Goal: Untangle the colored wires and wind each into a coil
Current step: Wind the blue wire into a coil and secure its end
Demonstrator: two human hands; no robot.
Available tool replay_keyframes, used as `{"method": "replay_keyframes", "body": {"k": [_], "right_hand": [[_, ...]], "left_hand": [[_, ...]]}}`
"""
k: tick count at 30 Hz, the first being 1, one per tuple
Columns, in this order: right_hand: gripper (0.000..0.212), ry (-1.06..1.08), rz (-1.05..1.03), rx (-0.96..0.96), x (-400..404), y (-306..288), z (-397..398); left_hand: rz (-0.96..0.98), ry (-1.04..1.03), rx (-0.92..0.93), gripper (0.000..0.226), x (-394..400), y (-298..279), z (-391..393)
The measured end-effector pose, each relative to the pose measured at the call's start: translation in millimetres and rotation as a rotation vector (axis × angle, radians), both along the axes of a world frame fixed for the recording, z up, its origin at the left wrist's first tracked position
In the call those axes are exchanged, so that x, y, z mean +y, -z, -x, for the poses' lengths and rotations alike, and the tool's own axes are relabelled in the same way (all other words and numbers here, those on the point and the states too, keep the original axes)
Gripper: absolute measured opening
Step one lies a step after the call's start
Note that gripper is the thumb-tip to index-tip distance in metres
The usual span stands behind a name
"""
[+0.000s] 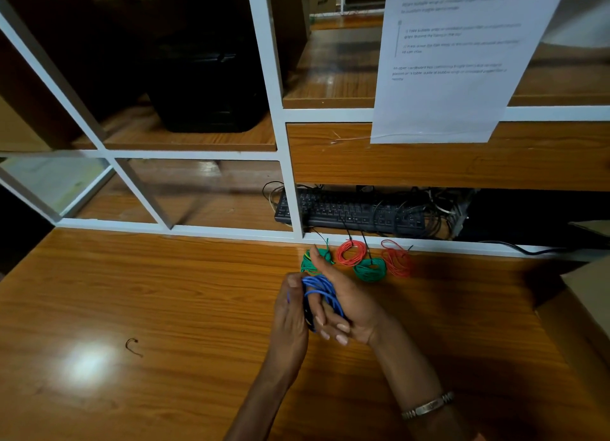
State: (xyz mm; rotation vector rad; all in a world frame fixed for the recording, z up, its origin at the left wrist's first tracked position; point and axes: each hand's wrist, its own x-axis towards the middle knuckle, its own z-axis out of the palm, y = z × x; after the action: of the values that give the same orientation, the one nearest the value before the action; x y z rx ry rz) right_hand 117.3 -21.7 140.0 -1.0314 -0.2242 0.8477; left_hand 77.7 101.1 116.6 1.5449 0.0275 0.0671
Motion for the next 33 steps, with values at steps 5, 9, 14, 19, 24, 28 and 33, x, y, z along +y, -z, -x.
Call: {"method": "replay_keyframes", "body": {"k": [5,9,14,19,24,28,33], "right_hand": [[0.090,0.131,0.100,-0.035,10,-4,1],[0.088,0.245,0.207,-0.056,15,-7,1],[0.068,0.341,0.272,-0.047,21,-8,0],[0.063,0.446,0.364,-0.149,11,7,-7],[0.053,0.182,0.350,-0.252,3,15,-4],[0.063,0.081,0.519,-0.354,5,26,-9],[0.034,0.093,0.509,-0.575,19,41,-8]], "left_hand": [[-0.069,-0.066,-0.017,0.035,-5,-2,-5],[-0.053,-0.104,-0.013,0.033,-5,0,-7],[0.015,-0.146,-0.028,0.056,-4,6,-8],[-0.029,-0.085,-0.096,0.041,1,10,-8],[-0.076,-0.134,-0.088,0.038,16,24,-11],[-0.160,-0.070,-0.099,0.031,30,47,-7],[-0.043,-0.105,0.037,0.032,27,54,3]]}}
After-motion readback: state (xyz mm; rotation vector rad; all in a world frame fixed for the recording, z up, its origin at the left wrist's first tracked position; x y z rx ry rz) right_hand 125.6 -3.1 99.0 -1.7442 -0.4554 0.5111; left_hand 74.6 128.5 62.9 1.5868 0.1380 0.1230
